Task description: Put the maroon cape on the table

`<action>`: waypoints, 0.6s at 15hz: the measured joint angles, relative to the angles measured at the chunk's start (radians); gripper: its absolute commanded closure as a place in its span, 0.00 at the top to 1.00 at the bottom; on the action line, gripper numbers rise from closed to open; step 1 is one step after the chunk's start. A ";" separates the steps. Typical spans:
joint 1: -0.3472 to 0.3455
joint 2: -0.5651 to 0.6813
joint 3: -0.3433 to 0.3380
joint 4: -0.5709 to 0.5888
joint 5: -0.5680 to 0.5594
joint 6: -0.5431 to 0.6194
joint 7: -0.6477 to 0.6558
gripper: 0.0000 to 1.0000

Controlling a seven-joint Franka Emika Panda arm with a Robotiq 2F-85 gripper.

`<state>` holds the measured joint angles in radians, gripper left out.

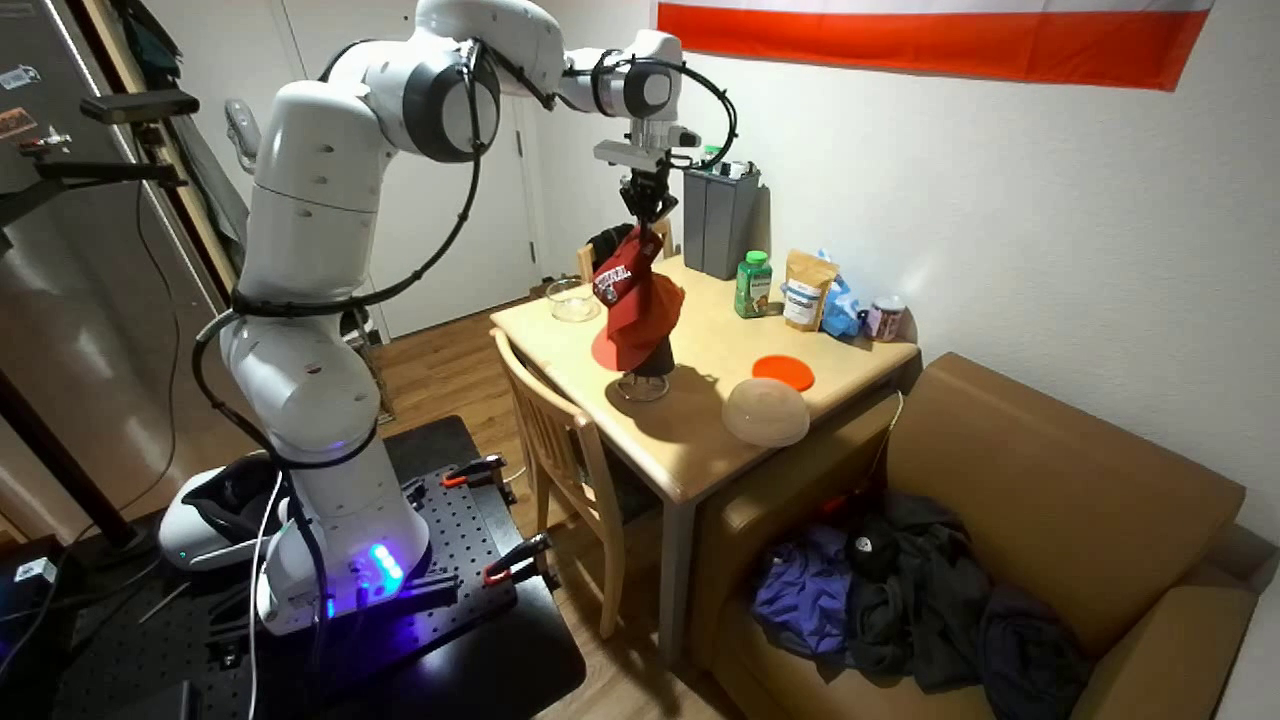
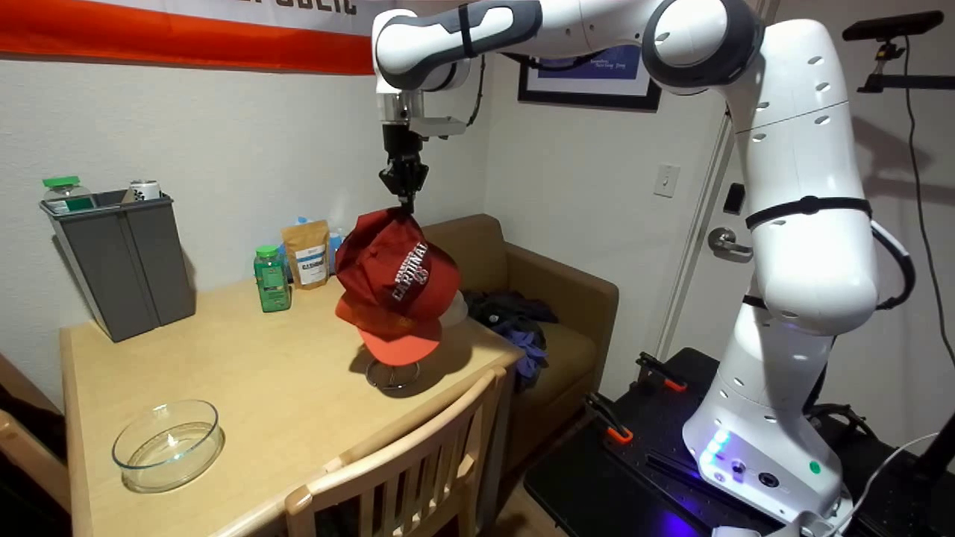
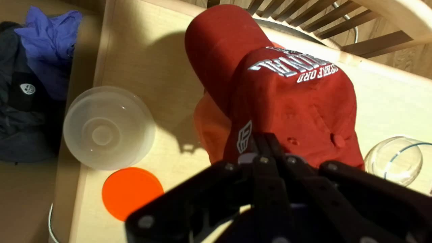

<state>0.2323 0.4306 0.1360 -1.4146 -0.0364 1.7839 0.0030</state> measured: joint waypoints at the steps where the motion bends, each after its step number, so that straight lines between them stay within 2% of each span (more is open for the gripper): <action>1: -0.001 -0.013 -0.002 -0.001 0.000 0.000 0.006 0.00; 9: -0.033 -0.164 -0.028 -0.043 0.000 -0.001 0.079 0.00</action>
<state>0.1997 0.2669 0.1080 -1.4579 -0.0364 1.7832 0.0824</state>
